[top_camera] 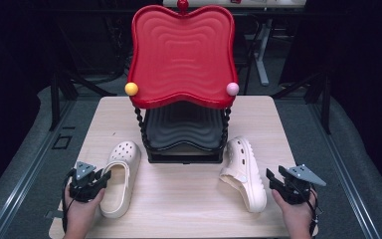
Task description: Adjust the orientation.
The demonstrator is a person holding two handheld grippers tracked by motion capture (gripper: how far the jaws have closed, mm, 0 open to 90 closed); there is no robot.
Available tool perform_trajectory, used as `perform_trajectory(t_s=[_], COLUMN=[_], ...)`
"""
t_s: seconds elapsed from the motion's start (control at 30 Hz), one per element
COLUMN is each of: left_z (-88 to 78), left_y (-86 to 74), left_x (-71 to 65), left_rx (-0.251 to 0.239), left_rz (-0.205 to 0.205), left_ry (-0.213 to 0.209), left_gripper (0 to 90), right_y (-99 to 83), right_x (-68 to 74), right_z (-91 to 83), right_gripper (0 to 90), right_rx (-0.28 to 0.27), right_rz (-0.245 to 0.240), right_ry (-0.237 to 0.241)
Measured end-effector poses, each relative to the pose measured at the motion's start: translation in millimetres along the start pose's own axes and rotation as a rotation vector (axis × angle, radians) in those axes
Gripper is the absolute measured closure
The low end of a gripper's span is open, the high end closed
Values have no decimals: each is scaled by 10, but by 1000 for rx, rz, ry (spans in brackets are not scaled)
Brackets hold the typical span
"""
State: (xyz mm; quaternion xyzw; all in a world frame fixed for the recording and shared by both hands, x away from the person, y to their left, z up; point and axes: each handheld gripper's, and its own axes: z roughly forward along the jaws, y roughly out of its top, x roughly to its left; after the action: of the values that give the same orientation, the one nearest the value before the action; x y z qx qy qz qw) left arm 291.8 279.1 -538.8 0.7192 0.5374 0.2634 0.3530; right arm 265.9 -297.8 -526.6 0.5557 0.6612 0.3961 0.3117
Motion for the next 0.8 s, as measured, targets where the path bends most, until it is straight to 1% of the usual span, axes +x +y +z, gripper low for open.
perform_trajectory(t_s=[0.13,0.17,0.27,0.37,0.4,0.43,0.53,0.57,0.6,0.63,0.67,0.73,0.77,0.8], left_z=[-32,-40,-58,-65,-65,-79,-88,-91,-89,-89,-83,-83,-83,-82], left_y=[-4,-4,-5,-6,-6,-6,-11,-9,-11,-11,-20,-22,-22,-23], left_x=[-34,-47,-83,-119,-119,-140,-184,-191,-191,-191,-168,-136,-136,-129], left_rx=[15,19,28,32,32,40,41,43,40,40,15,8,8,1], left_rz=[-2,-6,-3,-11,-11,-25,-20,-18,-21,-21,-37,-50,-50,-54], left_ry=[-6,-9,-15,-18,-18,-28,-23,-21,-23,-23,-39,-40,-40,-40], left_gripper=[730,731,731,731,731,731,727,723,719,709,691,653,629,612], right_y=[1,2,13,29,29,44,67,70,76,83,89,97,97,95], right_x=[4,10,33,75,75,114,196,233,265,295,326,383,383,436], right_z=[-15,-19,-43,-65,-65,-85,-126,-140,-156,-163,-163,-151,-151,-125], right_gripper=[518,519,519,516,516,528,600,624,673,719,740,793,793,822], right_rx=[-11,-22,-36,-59,-59,-73,-86,-100,-107,-107,-102,-83,-83,-70], right_rz=[4,9,-10,-26,-26,-40,-71,-88,-107,-119,-128,-151,-151,-168], right_ry=[11,15,6,-4,-4,9,46,45,49,70,87,111,111,121])
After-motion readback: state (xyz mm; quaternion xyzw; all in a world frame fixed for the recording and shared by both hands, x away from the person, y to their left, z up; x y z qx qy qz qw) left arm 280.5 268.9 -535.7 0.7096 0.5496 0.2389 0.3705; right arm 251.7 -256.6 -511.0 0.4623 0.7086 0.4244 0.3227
